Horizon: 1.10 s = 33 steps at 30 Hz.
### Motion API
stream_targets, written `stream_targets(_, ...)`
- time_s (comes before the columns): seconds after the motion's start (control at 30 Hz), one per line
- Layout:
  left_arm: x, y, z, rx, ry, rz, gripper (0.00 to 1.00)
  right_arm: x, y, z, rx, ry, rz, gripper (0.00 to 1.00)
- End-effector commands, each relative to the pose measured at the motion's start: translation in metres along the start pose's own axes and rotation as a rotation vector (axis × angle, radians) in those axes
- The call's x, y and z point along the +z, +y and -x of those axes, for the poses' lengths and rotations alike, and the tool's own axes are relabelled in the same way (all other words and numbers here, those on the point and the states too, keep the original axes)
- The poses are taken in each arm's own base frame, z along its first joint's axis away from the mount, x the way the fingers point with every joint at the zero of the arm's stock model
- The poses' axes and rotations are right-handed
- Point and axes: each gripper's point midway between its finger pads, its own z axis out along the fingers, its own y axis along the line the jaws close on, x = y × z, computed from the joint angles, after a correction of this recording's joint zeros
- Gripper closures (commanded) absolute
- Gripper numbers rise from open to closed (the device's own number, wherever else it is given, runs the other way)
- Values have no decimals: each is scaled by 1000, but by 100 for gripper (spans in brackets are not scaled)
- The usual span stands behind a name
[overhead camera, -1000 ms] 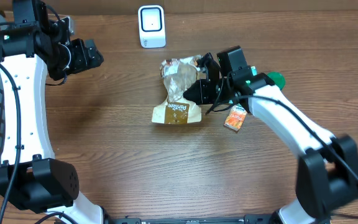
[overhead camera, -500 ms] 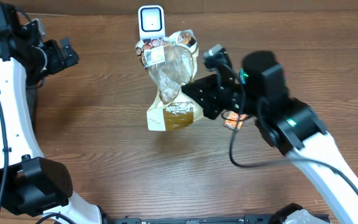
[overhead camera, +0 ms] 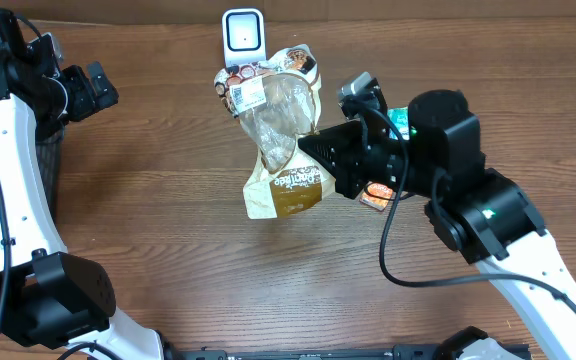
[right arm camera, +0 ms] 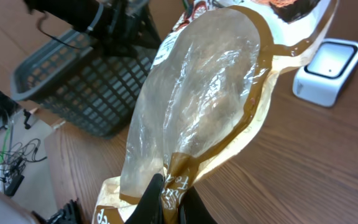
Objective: Scan the item barcode
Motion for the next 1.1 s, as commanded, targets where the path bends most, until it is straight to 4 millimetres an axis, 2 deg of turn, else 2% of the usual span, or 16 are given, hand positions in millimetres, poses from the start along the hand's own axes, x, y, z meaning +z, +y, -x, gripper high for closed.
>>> stream_targets(0.0, 2, 4, -1, -14, 3, 14, 0, 22, -20, -15, 26, 59, -44, 96)
stream_targets(0.1, 2, 4, -1, -14, 3, 14, 0, 46, -36, -33, 78, 127, -50, 96)
stream_targets(0.37, 2, 4, -1, -14, 3, 14, 0, 120, -89, -109, 248, 335, -74, 96)
stream_targets(0.5, 2, 3, -1, -15, 3, 10, 0, 148, -108, -125, 314, 339, -87, 96)
stream_targets(0.6, 2, -1, -1, -16, 8, -18, 0, 162, -120, -137, 364, 343, -101, 96)
stream_targets(0.83, -3, -37, -10, -94, 64, -224, 0, 179, -137, -176, 510, 416, -143, 96)
stream_targets(0.87, -3, -37, -11, -93, 66, -226, 5, 180, -138, -182, 531, 430, -150, 96)
stream_targets(0.9, -1, -38, -12, -86, 70, -222, 23, 181, -139, -190, 570, 449, -160, 96)
stream_targets(1.0, 7, -45, -20, -67, 95, -224, 61, 181, -142, -207, 645, 495, -187, 96)
stream_targets(1.03, 11, -50, -24, -58, 109, -226, 71, 180, -143, -212, 664, 510, -197, 91)
stream_targets(1.07, 15, -54, -28, -45, 120, -228, 82, 179, -143, -217, 676, 526, -202, 80)
